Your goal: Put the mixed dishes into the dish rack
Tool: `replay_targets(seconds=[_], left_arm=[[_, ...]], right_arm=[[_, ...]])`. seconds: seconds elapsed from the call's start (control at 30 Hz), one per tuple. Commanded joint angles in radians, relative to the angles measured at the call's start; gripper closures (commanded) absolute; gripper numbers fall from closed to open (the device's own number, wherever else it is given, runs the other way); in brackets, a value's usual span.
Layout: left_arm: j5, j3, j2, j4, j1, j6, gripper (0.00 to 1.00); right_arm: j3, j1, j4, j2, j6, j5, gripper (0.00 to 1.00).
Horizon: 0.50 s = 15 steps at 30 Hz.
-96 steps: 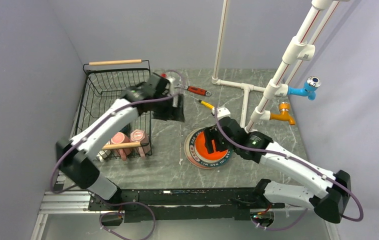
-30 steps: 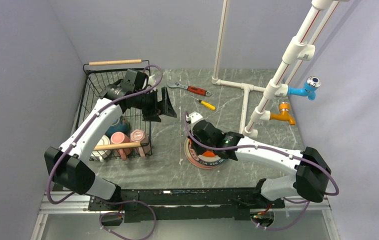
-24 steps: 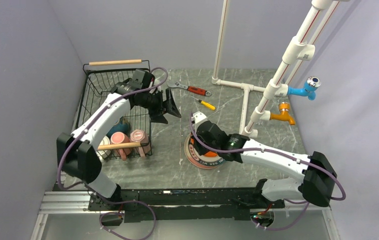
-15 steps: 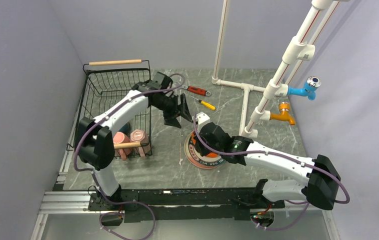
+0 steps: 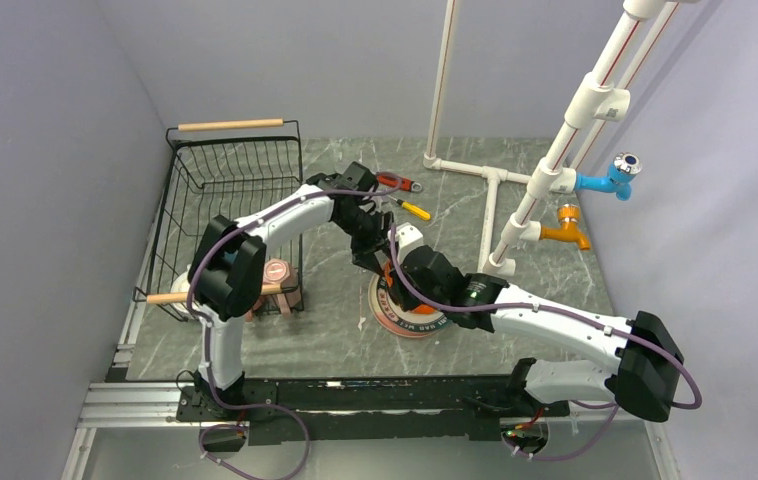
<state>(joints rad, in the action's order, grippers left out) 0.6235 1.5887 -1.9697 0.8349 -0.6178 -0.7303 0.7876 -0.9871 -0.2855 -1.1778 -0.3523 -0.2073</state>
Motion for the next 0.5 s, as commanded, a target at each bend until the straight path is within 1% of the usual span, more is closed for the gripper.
replay_targets(seconds=[0.0,0.07,0.2,0.33,0.37,0.47], left_arm=[[0.018,0.068,-0.036,-0.004,-0.038,-0.005,0.43],[0.023,0.077,-0.052,-0.004,-0.044,-0.004,0.51],[0.009,0.095,-0.060,0.013,-0.045,0.013,0.74],[-0.038,0.142,-0.057,0.067,-0.046,0.054,0.96],[-0.049,0.150,-0.056,0.076,-0.046,0.060,1.00],[-0.060,0.172,-0.053,0.092,-0.046,0.070,1.00]], right_arm=[[0.003,0.004,0.052,0.019,-0.015,-0.026,1.00],[0.001,0.004,0.052,0.017,-0.014,-0.027,1.00],[0.011,0.003,0.039,0.006,-0.010,-0.027,1.00],[0.029,0.003,0.025,-0.003,-0.001,-0.034,1.00],[0.033,0.002,0.021,-0.005,-0.001,-0.038,1.00],[0.047,0.002,0.010,0.000,0.004,-0.050,1.00]])
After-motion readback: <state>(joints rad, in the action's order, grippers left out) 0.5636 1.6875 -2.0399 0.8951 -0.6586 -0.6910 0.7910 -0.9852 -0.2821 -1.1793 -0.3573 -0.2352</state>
